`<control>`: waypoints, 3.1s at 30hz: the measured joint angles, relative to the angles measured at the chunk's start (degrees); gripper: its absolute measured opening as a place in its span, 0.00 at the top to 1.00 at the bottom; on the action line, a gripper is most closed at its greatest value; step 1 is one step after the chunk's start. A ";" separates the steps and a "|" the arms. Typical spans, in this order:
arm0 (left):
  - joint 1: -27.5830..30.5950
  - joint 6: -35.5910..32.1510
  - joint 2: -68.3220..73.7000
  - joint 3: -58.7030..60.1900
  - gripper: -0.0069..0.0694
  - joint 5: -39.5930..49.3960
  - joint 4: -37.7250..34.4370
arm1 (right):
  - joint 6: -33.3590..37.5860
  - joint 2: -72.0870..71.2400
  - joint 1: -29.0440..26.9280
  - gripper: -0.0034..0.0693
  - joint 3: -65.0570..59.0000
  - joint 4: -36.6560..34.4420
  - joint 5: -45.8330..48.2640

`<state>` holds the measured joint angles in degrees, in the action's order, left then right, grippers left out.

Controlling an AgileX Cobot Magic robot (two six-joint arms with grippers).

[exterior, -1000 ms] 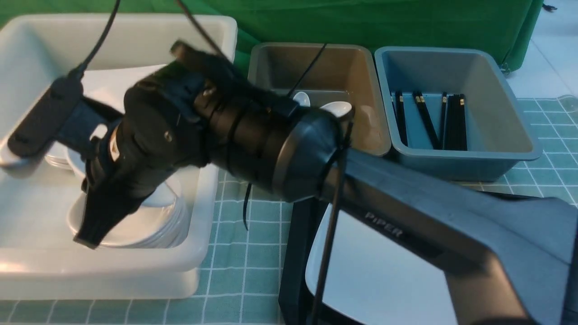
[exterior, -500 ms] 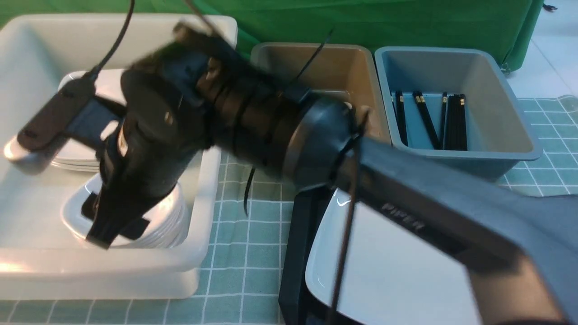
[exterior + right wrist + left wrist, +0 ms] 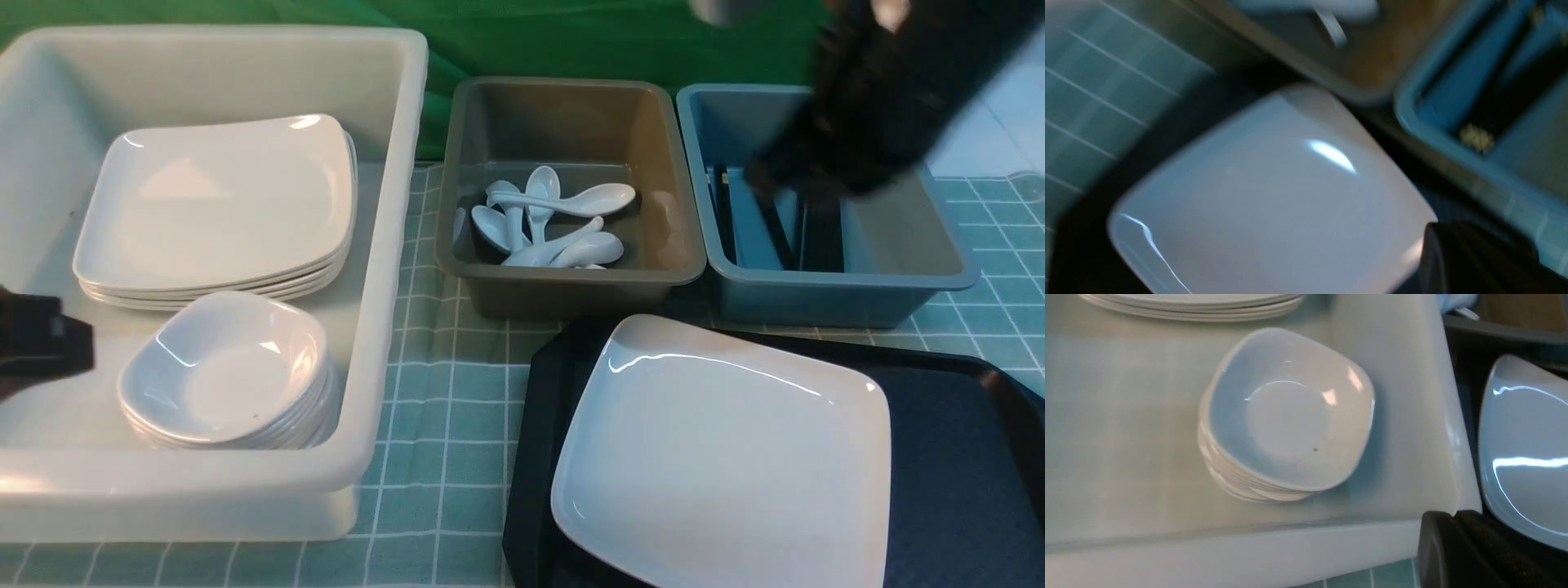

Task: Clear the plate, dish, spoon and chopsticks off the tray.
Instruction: Use the right arm to move the plate from left to right, then use the left arm to grab a plate from the dinner plate

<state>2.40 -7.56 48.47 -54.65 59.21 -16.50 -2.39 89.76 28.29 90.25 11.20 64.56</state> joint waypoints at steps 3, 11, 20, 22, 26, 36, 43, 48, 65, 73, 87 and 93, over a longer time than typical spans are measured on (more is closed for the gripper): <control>-5.19 -1.48 2.94 0.00 0.90 -0.97 -1.03 | -2.10 -5.94 -11.27 0.73 -19.33 -4.86 -4.54; -18.18 -1.34 11.52 0.00 0.90 -2.86 0.51 | 4.13 -3.02 -21.66 0.18 -42.60 -22.97 -27.81; -21.99 1.97 13.31 0.00 0.90 -3.76 4.15 | 6.58 5.03 -21.73 0.29 -43.10 -28.35 -34.23; -22.05 2.02 13.31 0.00 0.90 -3.82 4.34 | 8.80 6.00 -21.73 0.43 -43.10 -29.62 -34.39; -22.10 2.59 13.31 0.00 0.90 -3.89 4.45 | 10.73 5.64 -22.18 0.75 -43.10 -31.86 -34.93; -22.93 3.17 13.31 0.00 0.90 -3.77 4.56 | 13.57 1.70 -29.04 0.78 -43.10 -21.69 -28.46; -32.86 5.96 18.56 -0.21 0.90 -9.48 2.96 | 14.62 1.60 -33.86 0.74 -43.10 -14.26 -28.30; -38.03 7.91 26.31 -5.09 0.90 -10.04 2.87 | 10.11 0.77 -33.55 0.30 -42.83 -12.57 -26.83; -43.05 8.64 61.69 -38.78 0.64 -6.45 4.21 | 8.22 -30.56 -32.93 0.90 -38.51 -12.47 -17.37; -43.05 9.01 75.73 -50.65 0.22 -7.31 4.35 | 7.84 -34.84 -32.93 0.92 -38.51 -12.47 -15.27; -43.13 7.55 84.06 -53.63 0.21 -9.23 -5.26 | 7.84 -34.97 -32.93 0.86 -38.51 -12.47 -16.84; -43.12 6.91 85.08 -54.16 0.40 -9.69 -6.38 | 7.84 -34.97 -32.93 0.85 -38.51 -12.47 -17.70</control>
<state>-40.72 -0.65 133.55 -108.81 49.53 -22.88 5.45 54.79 -4.65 51.74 -1.27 46.86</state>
